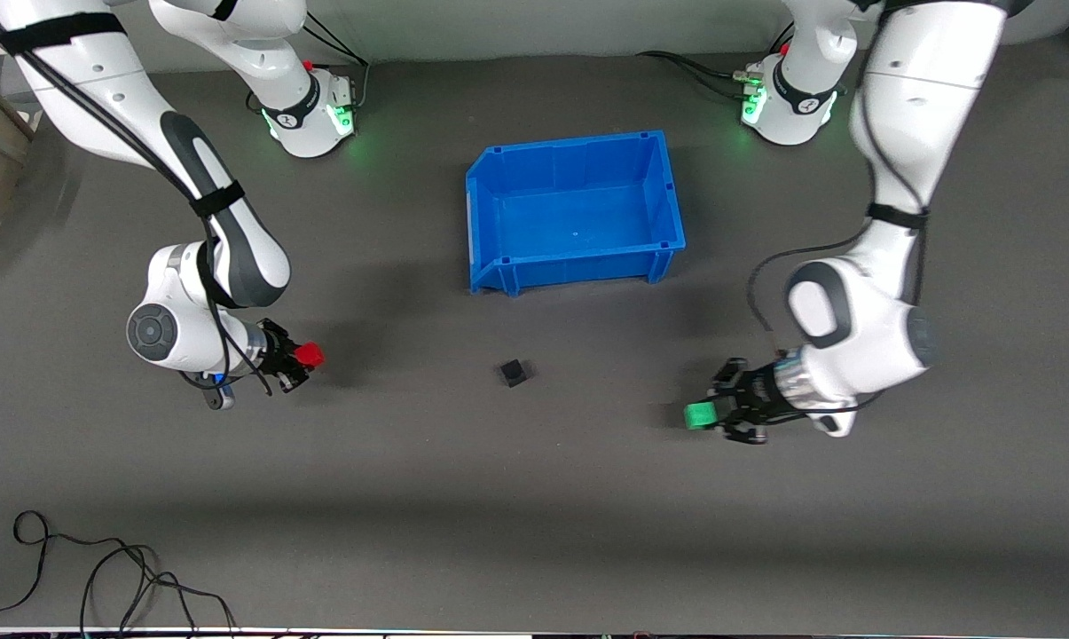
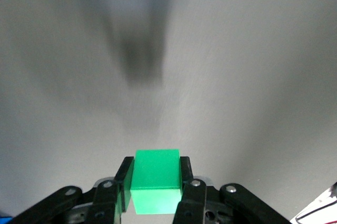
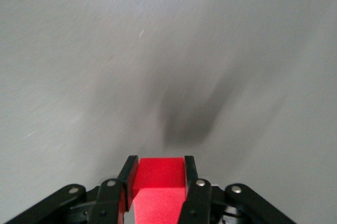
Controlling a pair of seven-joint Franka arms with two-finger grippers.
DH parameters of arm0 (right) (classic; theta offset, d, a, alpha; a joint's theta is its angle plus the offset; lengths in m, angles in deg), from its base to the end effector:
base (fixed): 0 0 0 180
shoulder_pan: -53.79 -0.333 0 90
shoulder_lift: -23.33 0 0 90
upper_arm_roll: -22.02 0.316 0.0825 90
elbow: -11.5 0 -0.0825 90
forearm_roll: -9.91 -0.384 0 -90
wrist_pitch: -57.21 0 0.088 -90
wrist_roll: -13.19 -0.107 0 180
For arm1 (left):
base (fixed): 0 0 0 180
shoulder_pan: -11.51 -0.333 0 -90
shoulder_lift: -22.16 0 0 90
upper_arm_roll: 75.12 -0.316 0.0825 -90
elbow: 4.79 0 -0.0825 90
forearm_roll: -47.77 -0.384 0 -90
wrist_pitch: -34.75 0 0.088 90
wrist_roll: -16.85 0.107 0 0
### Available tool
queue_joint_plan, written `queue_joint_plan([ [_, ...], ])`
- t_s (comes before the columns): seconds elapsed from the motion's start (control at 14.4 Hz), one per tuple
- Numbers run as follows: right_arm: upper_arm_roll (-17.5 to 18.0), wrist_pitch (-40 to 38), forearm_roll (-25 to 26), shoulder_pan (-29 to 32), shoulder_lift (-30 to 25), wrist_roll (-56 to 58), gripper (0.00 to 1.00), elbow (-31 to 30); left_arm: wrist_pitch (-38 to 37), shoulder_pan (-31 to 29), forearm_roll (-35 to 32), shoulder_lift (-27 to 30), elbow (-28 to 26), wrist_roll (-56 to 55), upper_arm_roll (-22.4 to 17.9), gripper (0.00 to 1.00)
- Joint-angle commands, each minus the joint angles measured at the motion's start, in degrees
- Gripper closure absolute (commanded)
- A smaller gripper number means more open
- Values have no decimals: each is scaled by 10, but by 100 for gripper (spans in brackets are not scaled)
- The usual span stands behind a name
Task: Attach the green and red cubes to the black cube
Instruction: 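Carry the red and green cubes toward the black cube with both grippers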
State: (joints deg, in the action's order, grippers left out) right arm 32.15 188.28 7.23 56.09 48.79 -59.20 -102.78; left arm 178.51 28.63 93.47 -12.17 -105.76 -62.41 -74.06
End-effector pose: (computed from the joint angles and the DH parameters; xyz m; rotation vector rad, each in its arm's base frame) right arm 0.5877 0.0798 0.2281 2.5989 -1.7241 -0.2846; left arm 0.6445 -0.2046 0.2380 1.7674 1.9974 -0.4116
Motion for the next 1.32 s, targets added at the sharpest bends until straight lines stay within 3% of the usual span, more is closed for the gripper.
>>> queue_joint_plan([
  [0.0,37,-9,-10,-8,10,-101,86,25,41,68,8,-46,37,-62,-10,77],
  [0.14,57,5,-9,-34,31,-196,86,54,67,113,7,-64,45,-117,-10,77],
  [0.49,58,32,-5,-142,130,-402,86,185,87,179,8,-66,46,-201,-10,77],
  [0.83,60,56,21,-189,175,-410,86,217,143,226,7,-78,46,-257,-10,76],
  [1.04,43,74,57,-222,199,-406,86,226,159,242,8,-90,46,-265,-10,76],
  [1.25,29,86,60,-244,203,-408,86,223,174,252,7,-98,46,-276,-10,76],
])
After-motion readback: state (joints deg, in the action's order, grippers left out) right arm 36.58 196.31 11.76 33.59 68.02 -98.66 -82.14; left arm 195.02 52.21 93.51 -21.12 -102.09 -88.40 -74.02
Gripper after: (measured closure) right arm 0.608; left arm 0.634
